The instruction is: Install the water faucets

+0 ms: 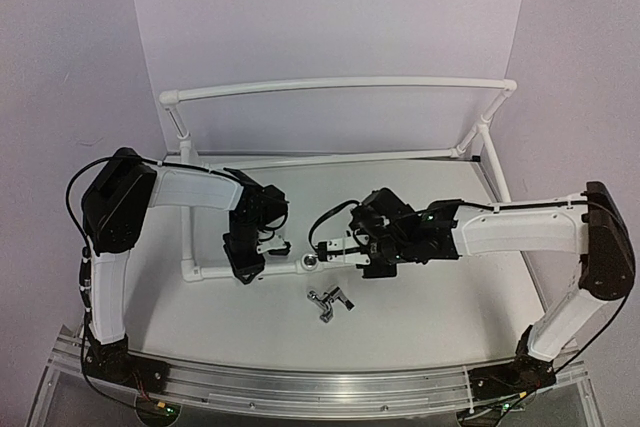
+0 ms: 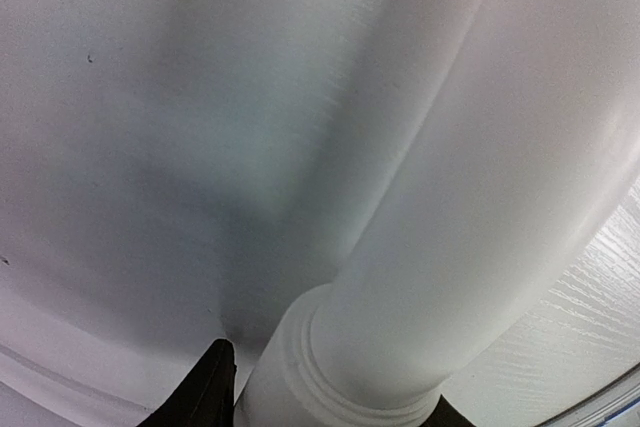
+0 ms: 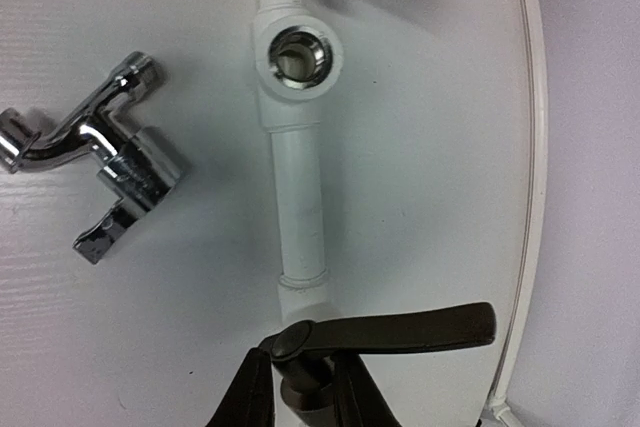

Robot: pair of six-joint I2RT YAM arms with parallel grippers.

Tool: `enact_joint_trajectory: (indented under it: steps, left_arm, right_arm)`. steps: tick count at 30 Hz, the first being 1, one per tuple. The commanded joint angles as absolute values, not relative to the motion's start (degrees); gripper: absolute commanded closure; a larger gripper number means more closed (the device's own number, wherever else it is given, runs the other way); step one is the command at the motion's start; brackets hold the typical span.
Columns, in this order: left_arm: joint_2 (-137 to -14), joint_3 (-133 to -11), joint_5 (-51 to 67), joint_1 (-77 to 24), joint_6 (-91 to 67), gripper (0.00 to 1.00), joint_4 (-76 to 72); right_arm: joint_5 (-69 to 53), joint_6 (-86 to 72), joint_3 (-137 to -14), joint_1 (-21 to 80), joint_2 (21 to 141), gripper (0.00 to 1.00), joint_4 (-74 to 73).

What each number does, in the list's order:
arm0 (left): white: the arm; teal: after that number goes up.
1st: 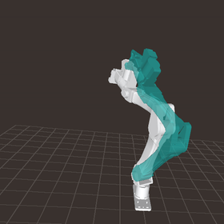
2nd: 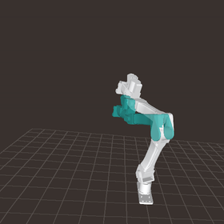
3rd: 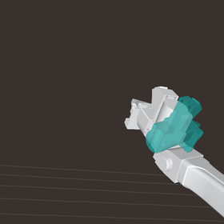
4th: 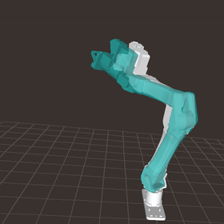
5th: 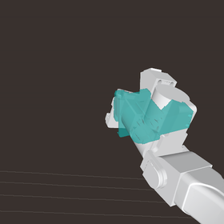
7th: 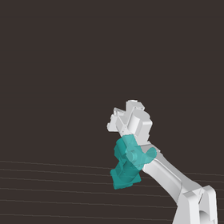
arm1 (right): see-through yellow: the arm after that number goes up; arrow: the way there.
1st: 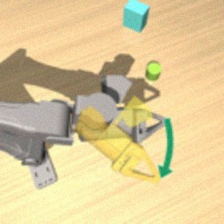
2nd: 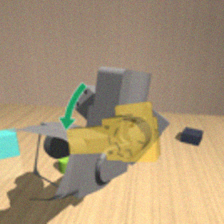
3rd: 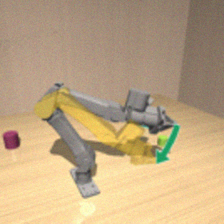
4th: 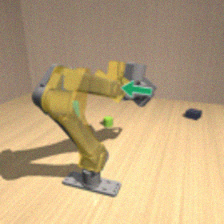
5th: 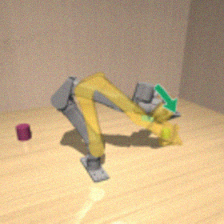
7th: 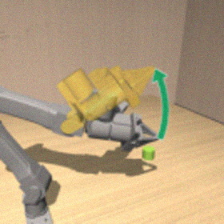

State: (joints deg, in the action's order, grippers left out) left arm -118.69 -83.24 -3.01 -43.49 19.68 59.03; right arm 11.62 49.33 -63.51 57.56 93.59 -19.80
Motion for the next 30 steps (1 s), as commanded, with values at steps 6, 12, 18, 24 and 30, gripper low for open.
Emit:
enact_joint_trajectory:
  steps: [6, 12, 18, 24, 30]
  left_arm:
    - [-121.4, -83.7, 9.4, -41.4, 5.4, 0.88, 48.2]
    - [-121.3, -83.7, 9.2, -41.4, 5.5, 0.88, 48.4]
    - [-121.6, -84.1, 9.2, -41.3, 5.5, 0.88, 48.6]
    - [-121.7, -84.2, 9.2, -41.3, 5.5, 0.88, 48.5]
    - [-121.9, -83.9, 9.4, -41.4, 5.2, 0.89, 48.2]
  right_arm:
    - [23.1, 52.3, -68.4, 57.1, 98.1, 0.79, -9.6]
    - [25.9, 53.5, -70.8, 54.6, 99.0, 0.78, -8.6]
    - [27.1, 54.1, -71.3, 51.6, 97.8, 0.76, -8.7]
    - [24.8, 52.9, -72.6, 48.2, 96.1, 0.70, -12.8]
    - [0.5, 45.2, -78.8, 47.9, 90.6, 0.36, -28.9]
